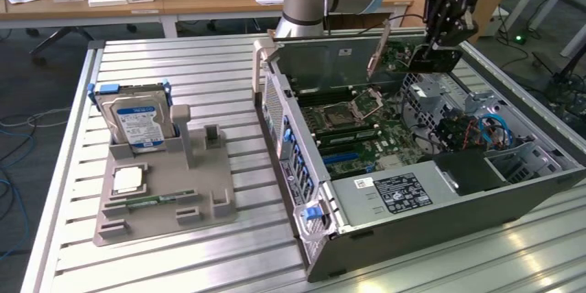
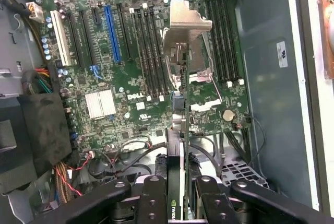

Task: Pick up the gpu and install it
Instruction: 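Insert the gpu into the slot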

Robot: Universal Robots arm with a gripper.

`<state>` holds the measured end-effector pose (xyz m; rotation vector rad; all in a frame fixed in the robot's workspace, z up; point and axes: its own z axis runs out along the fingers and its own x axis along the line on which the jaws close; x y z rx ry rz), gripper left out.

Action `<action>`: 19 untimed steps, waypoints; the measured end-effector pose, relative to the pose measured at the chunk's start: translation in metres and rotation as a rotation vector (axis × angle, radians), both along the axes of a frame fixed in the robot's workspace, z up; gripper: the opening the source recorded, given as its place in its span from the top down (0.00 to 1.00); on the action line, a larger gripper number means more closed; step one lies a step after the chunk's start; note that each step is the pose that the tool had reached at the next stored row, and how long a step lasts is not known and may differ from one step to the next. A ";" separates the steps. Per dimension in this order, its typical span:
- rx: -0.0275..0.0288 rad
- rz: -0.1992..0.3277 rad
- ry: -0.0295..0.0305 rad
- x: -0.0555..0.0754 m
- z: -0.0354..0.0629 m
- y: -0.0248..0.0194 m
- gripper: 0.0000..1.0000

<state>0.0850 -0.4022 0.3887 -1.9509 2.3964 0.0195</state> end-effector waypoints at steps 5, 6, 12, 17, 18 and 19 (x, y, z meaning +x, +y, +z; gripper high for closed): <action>-0.0018 0.055 0.0000 0.000 -0.0002 0.0000 0.74; -0.0030 0.071 0.0000 0.000 -0.0003 0.0000 0.74; -0.0344 0.137 0.0017 -0.002 -0.0003 0.0001 0.74; -0.0753 0.153 0.0041 -0.019 -0.0005 0.0002 0.74; -0.0753 0.153 0.0040 -0.019 -0.0006 0.0002 0.74; -0.0752 0.153 0.0041 -0.019 -0.0006 0.0002 0.74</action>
